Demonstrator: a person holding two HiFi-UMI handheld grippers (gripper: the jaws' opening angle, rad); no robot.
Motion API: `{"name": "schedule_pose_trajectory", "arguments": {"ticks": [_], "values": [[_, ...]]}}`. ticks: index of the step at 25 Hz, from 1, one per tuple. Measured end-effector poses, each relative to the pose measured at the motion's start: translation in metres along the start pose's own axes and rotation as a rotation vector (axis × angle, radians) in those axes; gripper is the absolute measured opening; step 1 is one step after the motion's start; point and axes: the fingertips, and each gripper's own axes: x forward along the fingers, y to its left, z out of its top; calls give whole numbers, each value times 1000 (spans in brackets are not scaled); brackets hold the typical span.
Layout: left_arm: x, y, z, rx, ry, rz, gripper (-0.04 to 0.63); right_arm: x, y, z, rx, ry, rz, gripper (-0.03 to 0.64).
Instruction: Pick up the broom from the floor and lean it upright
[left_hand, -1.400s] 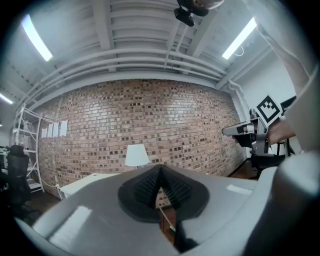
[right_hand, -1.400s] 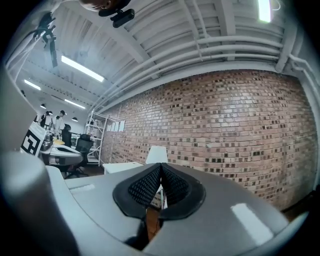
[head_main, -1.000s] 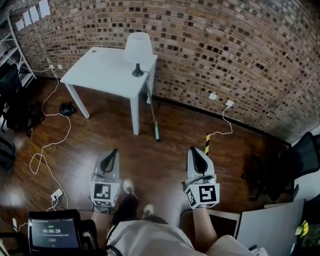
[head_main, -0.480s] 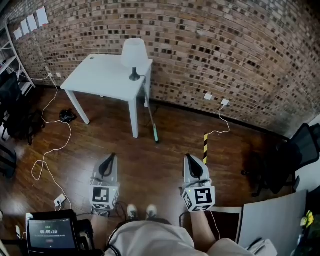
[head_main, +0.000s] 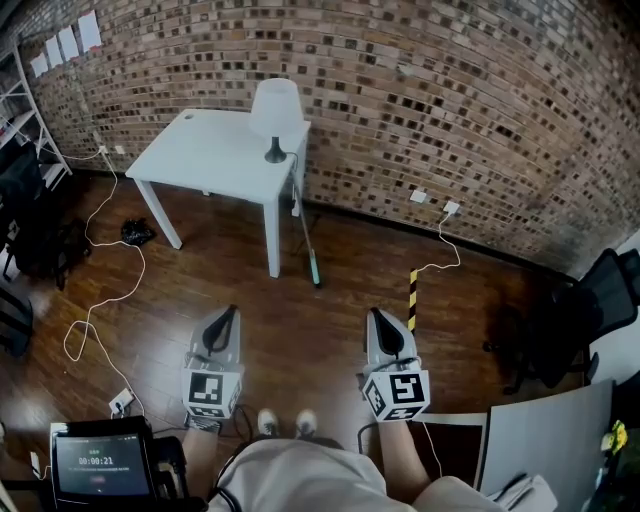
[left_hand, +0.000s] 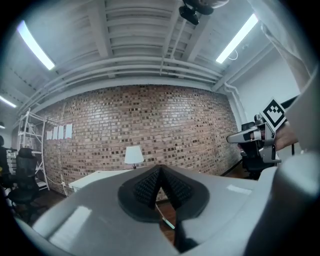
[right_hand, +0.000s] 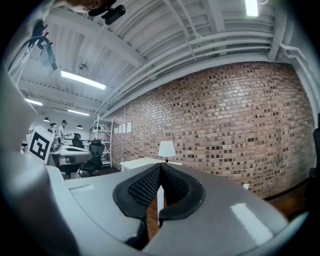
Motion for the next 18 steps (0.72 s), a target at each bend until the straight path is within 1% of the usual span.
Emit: {"name": "schedule_pose_trajectory", "arguments": {"ticks": [13,18], "values": [[-2,2,-8,-9,-3,-24,0,-1,12,0,-23,6,-6,12],[-3,-2,-4,4,-8,-30,0,-3,12,3,-29,1,-7,12]]}}
